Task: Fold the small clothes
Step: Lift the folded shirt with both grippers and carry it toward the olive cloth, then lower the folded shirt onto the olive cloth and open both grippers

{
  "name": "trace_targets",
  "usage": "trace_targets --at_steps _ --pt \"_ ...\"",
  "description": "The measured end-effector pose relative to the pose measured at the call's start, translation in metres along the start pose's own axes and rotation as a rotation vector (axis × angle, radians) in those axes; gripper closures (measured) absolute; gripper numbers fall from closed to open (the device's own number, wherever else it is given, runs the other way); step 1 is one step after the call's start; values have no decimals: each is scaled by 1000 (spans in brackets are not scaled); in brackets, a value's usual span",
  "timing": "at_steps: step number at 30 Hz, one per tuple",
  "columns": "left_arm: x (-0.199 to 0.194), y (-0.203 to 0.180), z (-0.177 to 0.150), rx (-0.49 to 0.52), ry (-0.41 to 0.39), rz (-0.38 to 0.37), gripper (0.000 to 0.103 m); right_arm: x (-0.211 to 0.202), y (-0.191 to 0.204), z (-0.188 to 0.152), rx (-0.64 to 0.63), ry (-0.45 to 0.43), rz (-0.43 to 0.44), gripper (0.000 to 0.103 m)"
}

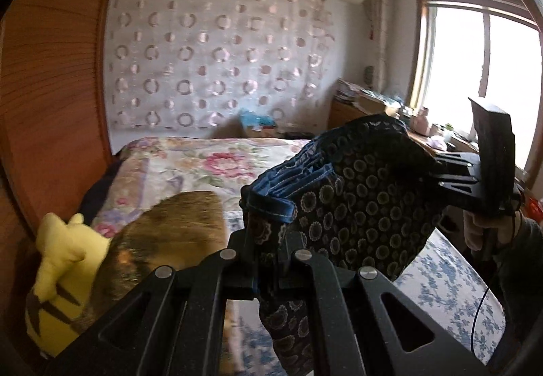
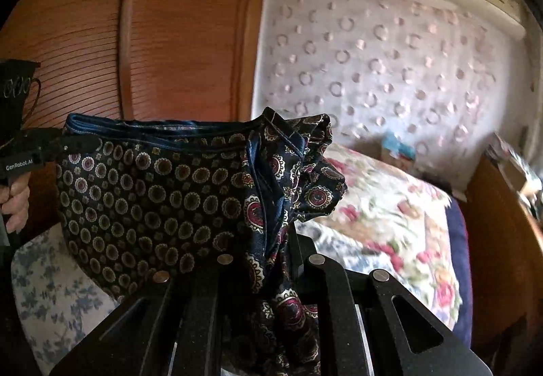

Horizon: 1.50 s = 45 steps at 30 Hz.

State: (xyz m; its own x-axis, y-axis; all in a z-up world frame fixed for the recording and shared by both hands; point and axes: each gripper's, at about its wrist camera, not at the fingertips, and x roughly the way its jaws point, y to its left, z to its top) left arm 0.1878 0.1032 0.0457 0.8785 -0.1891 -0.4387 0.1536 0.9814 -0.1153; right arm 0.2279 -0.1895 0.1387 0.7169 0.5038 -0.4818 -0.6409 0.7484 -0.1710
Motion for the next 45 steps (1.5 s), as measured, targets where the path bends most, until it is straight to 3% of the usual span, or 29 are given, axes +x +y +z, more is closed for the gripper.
trace_targets --at_steps 3,10,20,23,25,27,32,35,40,41,43,45 --pt "-10 16 -7 -16 -23 52 97 24 -12 10 -50 -9 33 91" --pt "-27 62 -46 -106 -30 171 97 75 5 50 -232 -36 120 91" --pt "-11 99 -88 -185 70 260 98 163 52 85 -421 39 227 91" --pt "-7 104 -96 -206 96 278 97 184 55 91 -400 55 257 88" --pt "-5 106 -102 -224 110 281 97 196 53 95 -365 56 255 80" --pt "-4 110 -108 -227 124 286 97 201 51 100 -348 58 222 52" --pt "-2 113 -104 -216 140 288 97 191 42 97 -274 62 129 35" --pt "0 114 -101 -222 149 282 97 185 33 82 -208 67 177 33" --pt "1 117 -101 -223 161 291 97 212 26 49 -154 172 254 33" --pt "1 117 -102 -224 166 292 97 220 24 42 -142 190 253 33" --pt "2 118 -103 -223 171 294 97 239 18 33 -105 235 165 33" --pt "4 116 -102 -215 178 300 97 256 13 31 -55 268 185 33"
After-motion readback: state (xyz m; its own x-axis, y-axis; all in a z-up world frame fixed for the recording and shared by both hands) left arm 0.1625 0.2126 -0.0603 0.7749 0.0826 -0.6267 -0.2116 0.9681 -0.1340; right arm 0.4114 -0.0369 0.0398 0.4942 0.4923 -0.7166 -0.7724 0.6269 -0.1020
